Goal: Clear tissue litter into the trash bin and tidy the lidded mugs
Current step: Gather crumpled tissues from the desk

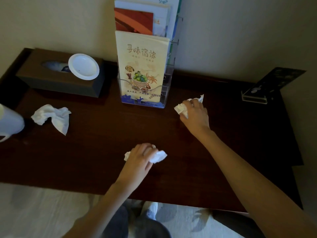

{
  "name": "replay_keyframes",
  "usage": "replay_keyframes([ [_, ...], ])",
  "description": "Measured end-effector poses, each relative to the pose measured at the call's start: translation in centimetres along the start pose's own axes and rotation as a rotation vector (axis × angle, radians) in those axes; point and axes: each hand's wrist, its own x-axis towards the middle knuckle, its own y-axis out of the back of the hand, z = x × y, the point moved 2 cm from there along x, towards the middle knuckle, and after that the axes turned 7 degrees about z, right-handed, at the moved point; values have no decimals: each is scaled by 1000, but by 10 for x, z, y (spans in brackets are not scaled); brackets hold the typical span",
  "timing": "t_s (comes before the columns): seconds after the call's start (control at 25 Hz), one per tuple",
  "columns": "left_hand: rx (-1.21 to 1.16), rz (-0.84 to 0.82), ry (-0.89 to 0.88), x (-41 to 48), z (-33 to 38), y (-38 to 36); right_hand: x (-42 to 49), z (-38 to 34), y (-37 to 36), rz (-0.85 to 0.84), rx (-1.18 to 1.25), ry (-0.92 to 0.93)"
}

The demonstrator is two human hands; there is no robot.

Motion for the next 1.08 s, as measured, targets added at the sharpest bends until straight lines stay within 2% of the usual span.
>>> replay_keyframes([
  [0.16,-7,64,21,18,-10,15,11,-2,-7,-15,-76,2],
  [0.36,16,95,38,19,-19,23,15,0,-18,-254,-45,-60],
  [0.48,10,103,56,22,-25,28,10,-7,-17,-142,-56,-55],
  [0.56,3,119,93,24,-32,36,4,-23,-16,-138,-29,-41],
  [0.64,9,171,158,23,-48,52,-3,-52,-14,-174,53,71],
  [0.84,30,378,443,3,-108,116,-5,-181,-9,-219,279,506],
  [0.96,66,481,541,-15,-145,153,7,-254,-16,-264,326,599],
  [1.08,99,479,554,-31,-174,173,13,-310,-32,-331,332,672],
])
